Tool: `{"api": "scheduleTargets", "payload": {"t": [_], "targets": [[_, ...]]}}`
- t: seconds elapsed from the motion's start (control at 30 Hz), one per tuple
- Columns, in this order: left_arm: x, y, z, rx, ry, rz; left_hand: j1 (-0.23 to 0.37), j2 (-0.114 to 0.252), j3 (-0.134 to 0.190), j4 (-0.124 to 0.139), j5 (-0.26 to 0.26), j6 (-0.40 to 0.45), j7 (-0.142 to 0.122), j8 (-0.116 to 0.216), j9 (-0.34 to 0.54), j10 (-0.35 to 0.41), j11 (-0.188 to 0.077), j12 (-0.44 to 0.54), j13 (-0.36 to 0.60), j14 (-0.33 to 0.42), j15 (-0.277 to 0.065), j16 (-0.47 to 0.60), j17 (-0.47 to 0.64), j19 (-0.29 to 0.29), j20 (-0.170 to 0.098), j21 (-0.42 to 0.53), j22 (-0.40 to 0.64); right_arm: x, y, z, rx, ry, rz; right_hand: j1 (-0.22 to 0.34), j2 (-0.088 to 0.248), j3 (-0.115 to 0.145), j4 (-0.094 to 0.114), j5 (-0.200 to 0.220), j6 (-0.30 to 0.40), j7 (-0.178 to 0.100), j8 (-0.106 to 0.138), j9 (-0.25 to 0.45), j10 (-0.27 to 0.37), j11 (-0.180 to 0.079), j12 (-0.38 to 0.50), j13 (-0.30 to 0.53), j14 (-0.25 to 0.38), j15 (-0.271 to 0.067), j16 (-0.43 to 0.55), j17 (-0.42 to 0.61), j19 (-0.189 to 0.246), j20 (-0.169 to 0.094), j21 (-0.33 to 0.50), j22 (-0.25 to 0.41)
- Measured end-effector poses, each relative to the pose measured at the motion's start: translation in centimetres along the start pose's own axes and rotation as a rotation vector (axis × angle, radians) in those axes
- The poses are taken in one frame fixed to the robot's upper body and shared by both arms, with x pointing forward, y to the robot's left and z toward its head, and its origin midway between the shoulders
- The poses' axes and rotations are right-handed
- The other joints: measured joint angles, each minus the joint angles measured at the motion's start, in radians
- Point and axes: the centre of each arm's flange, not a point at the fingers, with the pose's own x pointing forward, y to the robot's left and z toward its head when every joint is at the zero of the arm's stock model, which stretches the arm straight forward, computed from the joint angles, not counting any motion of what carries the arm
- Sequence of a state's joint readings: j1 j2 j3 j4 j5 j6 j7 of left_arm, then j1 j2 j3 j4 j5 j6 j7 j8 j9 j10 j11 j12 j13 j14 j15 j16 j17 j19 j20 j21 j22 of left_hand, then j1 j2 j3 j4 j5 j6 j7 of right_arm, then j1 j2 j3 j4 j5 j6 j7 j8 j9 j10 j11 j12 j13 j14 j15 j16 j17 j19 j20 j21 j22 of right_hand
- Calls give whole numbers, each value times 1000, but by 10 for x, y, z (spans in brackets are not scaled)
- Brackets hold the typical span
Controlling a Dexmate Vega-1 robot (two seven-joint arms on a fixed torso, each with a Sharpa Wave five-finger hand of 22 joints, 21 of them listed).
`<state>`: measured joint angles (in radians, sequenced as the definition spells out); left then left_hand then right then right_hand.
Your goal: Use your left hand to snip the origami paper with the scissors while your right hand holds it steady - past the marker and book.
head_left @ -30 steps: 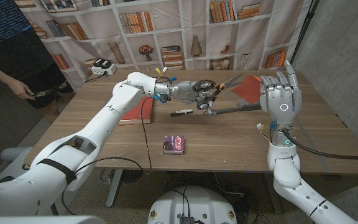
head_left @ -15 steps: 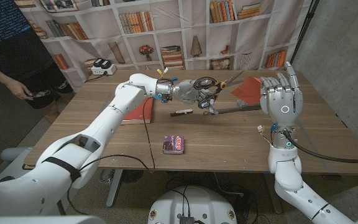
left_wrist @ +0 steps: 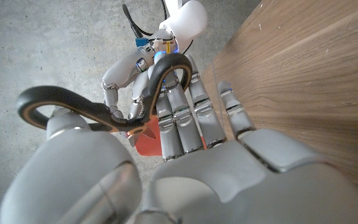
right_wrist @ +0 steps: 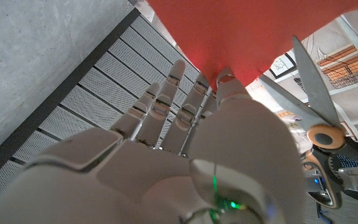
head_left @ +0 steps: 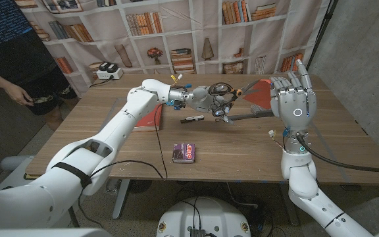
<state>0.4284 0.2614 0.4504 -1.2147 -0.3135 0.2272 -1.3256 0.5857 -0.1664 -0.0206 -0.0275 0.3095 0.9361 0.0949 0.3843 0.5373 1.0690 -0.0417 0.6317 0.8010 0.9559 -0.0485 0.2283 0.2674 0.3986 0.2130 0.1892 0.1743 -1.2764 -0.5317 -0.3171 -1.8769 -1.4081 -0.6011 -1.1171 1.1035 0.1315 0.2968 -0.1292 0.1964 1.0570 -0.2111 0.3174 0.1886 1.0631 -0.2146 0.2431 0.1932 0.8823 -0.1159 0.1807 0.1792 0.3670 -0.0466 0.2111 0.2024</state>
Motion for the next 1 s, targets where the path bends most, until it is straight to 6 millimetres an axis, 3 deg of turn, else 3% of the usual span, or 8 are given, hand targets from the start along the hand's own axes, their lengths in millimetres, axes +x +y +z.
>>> {"api": "scheduleTargets", "payload": {"t": [1.0], "targets": [[4,0,-1,-2,5,-5,12,12,-32,1,20,2,-2,-4,0,0,0,3,-5,2,2,0,9,11,0,0,0,-4,-6,10,21,-17,0,6,1,-4,4,-7,0,0,-8,0,0,0,0,0,-3,3,0,0,-5,6,0,0]]}}
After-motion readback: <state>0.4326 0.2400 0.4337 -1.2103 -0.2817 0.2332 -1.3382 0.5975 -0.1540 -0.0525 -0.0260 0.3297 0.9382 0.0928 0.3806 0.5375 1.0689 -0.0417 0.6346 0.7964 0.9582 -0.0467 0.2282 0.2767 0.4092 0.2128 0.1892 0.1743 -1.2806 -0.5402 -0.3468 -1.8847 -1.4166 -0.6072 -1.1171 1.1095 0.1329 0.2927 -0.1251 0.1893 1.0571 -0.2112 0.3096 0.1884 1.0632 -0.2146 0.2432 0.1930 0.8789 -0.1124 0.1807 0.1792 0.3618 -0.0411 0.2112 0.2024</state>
